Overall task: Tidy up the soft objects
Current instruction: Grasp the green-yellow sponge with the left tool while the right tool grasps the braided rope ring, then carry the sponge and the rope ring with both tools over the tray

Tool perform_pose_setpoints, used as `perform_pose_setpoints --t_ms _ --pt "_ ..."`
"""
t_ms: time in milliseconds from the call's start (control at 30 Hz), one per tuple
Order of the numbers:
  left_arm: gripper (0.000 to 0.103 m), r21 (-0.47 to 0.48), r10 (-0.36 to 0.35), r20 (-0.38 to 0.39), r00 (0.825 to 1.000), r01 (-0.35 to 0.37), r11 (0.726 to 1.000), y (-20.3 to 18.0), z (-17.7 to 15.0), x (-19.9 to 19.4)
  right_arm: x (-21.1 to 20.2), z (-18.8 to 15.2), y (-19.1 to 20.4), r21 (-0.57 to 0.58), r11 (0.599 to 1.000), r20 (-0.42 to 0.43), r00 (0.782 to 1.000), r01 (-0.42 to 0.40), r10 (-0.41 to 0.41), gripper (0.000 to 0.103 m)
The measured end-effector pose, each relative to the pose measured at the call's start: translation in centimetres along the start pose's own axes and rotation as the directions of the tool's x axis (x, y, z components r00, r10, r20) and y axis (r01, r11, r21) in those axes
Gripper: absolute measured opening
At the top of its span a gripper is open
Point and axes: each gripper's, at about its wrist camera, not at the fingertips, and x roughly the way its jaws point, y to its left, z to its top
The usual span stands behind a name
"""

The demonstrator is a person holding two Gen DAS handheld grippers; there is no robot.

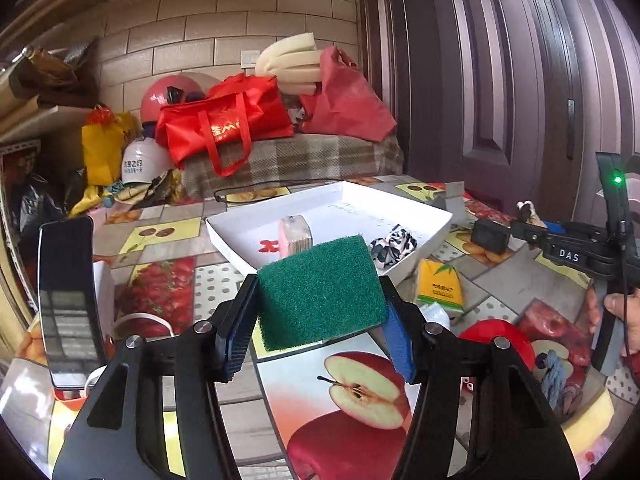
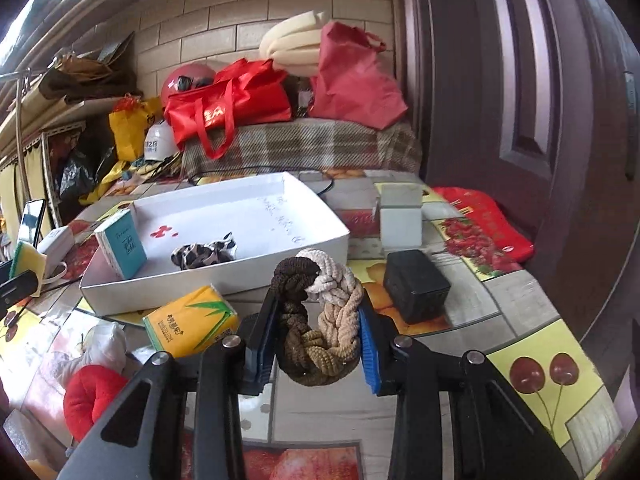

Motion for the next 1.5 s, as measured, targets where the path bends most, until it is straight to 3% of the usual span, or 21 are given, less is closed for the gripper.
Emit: perform_pose_setpoints --t_ms 367,800,1500 --pt "0.058 -0.036 0.053 0.014 0.998 -0.053 0.998 0.5 0.2 1.2 0.3 0.1 -0.5 0.039 0.998 0.013 0.999 0.05 -0.051 0.036" --pt "0.058 -0.064 0.102 0.008 0.995 -0.102 0.993 1.5 1.1 3.7 1.1 0.5 0.3 0.042 0.998 0.022 0.998 0.054 -0.055 0.037" --pt "0.058 -0.086 0.168 0.009 0.986 -0.166 0.982 4.0 2.6 7.5 5.4 2.7 1.7 0.025 0.996 0.036 0.995 0.089 -0.09 0.038"
